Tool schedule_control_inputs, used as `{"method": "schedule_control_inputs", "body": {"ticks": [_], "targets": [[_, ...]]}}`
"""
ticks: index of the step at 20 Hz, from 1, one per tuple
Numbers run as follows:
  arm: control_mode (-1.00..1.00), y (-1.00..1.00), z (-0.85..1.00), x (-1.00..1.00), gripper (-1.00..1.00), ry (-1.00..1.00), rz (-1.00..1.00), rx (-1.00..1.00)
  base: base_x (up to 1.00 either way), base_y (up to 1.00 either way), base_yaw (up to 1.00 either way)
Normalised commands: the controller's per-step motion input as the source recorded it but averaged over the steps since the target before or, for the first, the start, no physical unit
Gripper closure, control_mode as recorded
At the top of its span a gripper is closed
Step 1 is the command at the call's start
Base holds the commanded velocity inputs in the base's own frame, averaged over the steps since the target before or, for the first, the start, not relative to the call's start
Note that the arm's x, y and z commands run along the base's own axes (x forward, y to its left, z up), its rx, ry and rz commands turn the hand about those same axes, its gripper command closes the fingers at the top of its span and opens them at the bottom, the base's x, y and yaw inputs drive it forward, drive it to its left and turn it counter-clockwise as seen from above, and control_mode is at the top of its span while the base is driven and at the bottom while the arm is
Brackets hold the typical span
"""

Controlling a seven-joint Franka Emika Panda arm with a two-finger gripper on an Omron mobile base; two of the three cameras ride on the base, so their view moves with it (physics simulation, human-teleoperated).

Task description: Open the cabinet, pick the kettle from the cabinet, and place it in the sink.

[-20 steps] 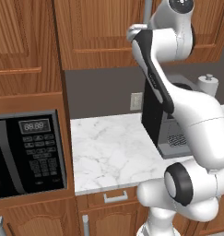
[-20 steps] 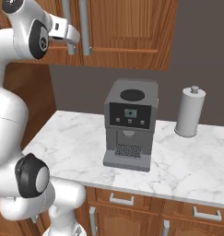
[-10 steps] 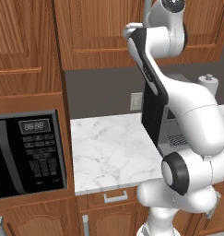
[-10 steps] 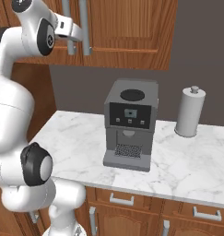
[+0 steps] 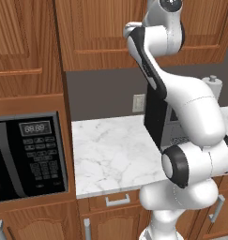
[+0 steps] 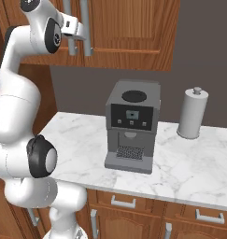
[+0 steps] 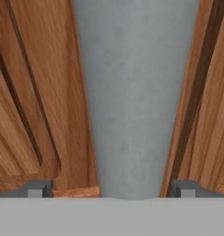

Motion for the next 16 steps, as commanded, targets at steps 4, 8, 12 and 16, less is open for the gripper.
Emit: {"method": "schedule_control_inputs", "body": {"ticks": [4,8,12,16], "targets": [[-1.00,0.01,0.00,0.32,1.00,0.00,0.00,0.00,0.00,0.00,0.00],[-1.00,0.05,0.00,0.27,1.00,0.00,0.00,0.00,0.00,0.00,0.00],[-1.00,0.15,0.00,0.13,1.00,0.00,0.00,0.00,0.00,0.00,0.00],[-1.00,0.23,0.00,0.06,1.00,-0.04,0.00,0.00,0.00,0.00,0.00]]}}
